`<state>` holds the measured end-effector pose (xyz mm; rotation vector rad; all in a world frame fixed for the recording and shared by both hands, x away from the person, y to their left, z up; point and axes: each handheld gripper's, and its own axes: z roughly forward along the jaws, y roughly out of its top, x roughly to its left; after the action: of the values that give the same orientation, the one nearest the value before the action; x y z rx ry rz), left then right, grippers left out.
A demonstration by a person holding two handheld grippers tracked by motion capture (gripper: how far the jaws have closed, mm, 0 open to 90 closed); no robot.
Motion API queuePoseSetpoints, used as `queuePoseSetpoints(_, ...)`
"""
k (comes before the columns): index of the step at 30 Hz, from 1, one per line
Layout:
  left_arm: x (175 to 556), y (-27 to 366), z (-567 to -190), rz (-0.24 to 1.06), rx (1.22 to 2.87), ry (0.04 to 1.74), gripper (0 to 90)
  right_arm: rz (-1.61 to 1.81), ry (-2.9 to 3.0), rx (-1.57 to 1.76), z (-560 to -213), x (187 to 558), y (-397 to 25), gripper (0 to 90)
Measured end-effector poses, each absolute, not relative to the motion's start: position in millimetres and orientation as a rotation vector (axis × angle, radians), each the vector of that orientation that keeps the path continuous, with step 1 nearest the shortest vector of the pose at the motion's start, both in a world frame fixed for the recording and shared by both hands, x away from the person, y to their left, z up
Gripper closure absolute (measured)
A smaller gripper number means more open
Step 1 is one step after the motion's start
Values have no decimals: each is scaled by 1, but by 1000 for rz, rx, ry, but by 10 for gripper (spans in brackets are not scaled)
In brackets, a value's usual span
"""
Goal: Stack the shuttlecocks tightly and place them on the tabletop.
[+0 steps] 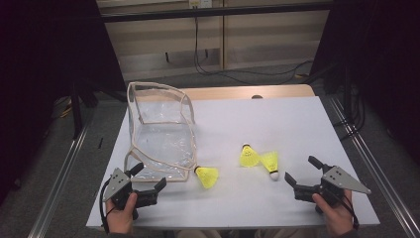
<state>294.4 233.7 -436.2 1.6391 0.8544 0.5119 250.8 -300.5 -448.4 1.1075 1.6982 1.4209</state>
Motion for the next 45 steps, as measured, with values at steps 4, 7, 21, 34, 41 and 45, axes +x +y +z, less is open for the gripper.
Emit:
queuePoseSetpoints(4, 294, 232, -436, 502, 1648, 837, 15, 1420, 1698, 1107, -448, 251, -301, 10)
queuePoseSetpoints(7, 294, 232, -436, 493, 1647, 836, 15, 1419, 1699, 1106, -448, 251, -301, 10)
queuePoseSetpoints(21, 293, 226, -434, 452, 1659, 806, 15, 1424, 1696, 1103, -448, 251, -300, 10)
queuePoseSetpoints(34, 289, 214, -434, 408, 1689, 784, 14, 1426, 1699, 1099, -448, 252, -299, 10)
queuePoseSetpoints(41, 289, 207, -434, 386, 1711, 774, 14, 1430, 1701, 1100, -448, 253, -299, 10)
queuePoseSetpoints(45, 289, 203, -434, 382, 1728, 763, 14, 1431, 1700, 1100, -448, 253, -299, 10)
